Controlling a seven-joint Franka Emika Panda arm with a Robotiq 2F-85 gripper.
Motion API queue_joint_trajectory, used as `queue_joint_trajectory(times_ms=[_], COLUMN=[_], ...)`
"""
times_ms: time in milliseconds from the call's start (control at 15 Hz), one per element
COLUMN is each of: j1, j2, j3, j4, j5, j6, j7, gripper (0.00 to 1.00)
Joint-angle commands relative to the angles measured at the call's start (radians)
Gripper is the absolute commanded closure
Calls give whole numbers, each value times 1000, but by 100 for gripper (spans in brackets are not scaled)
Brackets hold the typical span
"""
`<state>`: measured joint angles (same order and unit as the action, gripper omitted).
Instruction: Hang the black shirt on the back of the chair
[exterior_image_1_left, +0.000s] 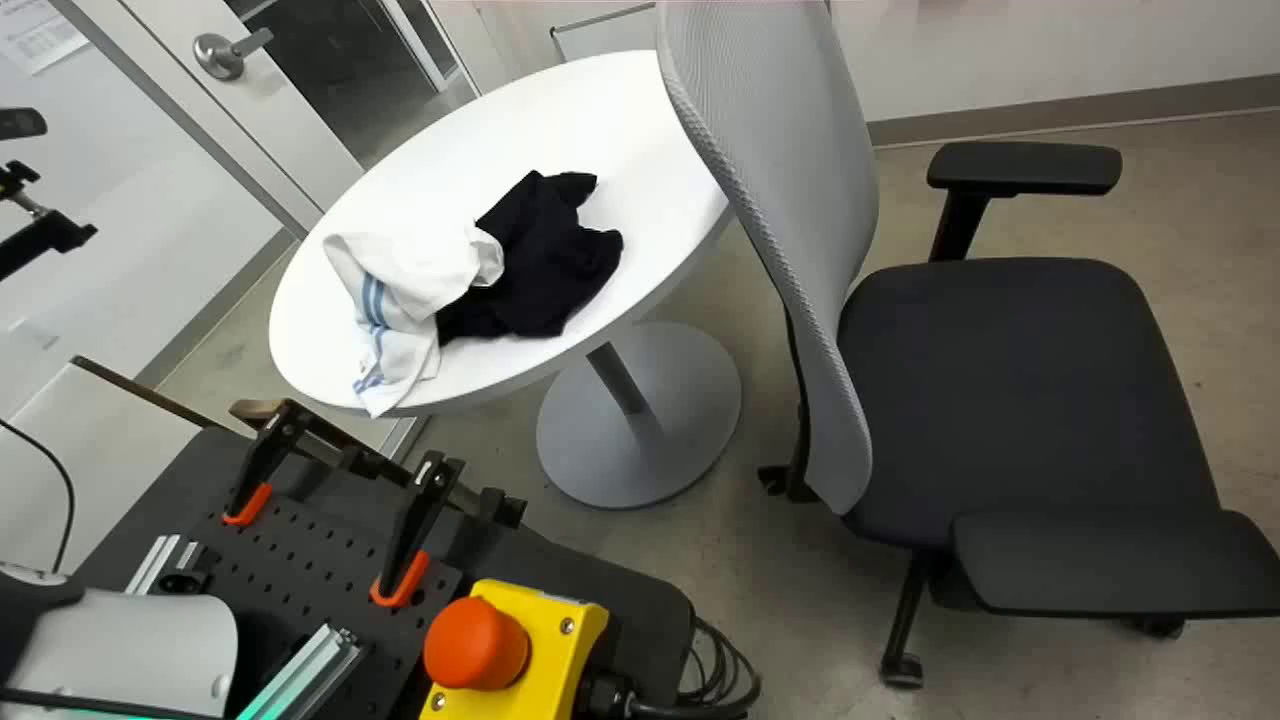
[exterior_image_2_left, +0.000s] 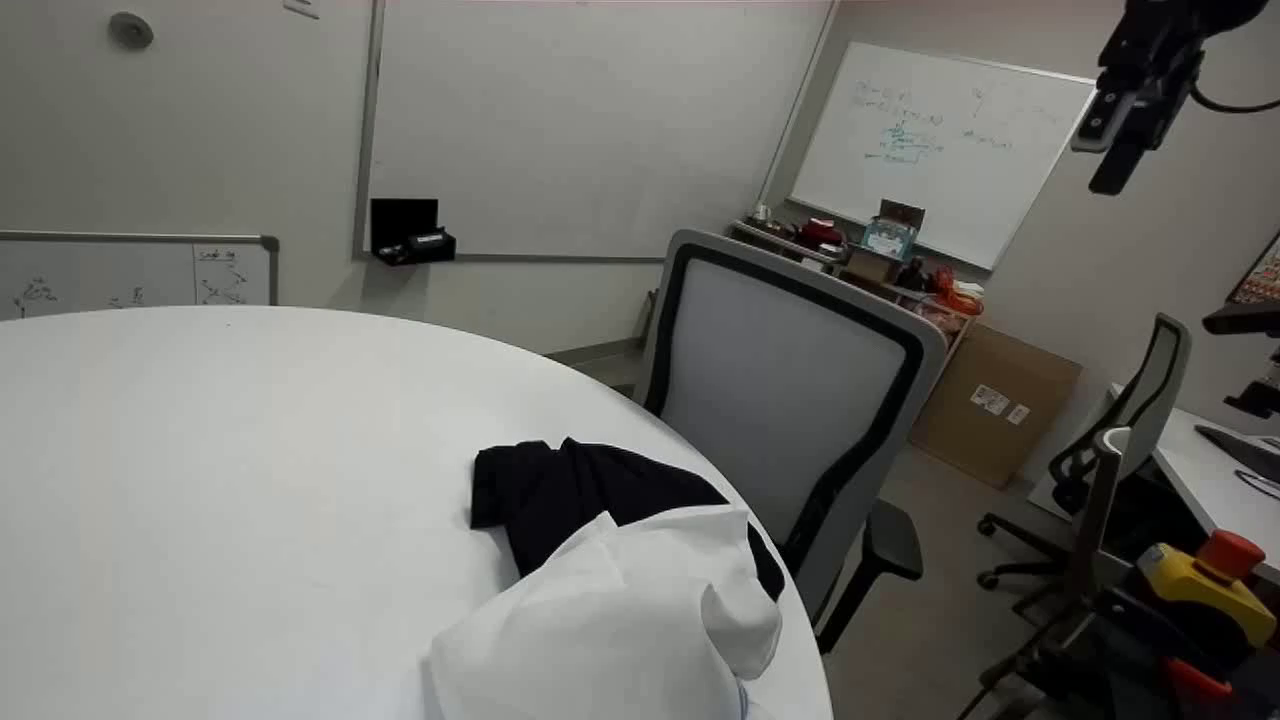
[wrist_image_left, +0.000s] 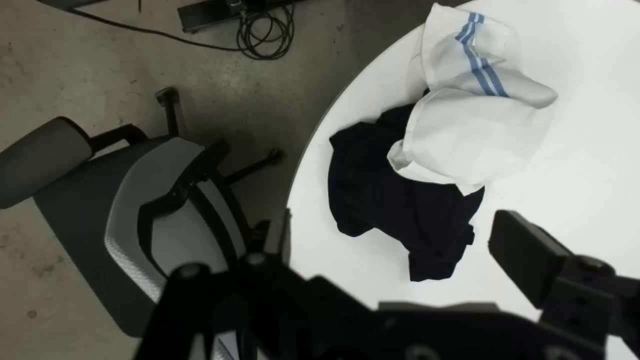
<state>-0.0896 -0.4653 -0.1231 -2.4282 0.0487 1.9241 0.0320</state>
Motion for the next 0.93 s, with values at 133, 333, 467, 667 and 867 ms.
queue_joint_trajectory(times_ms=[133, 333, 467, 667, 867], j1=[-14, -34, -49, -76, -95], j2=[13, 56, 111, 213, 335], j3=[7, 6, 7, 18, 28], j4=[-4, -12, -11, -4, 12], j5=[16, 33, 46, 46, 19], j6=[50, 180, 292, 450, 579], j7=[18, 85, 150, 274, 402], gripper=[0, 0, 0, 0, 0])
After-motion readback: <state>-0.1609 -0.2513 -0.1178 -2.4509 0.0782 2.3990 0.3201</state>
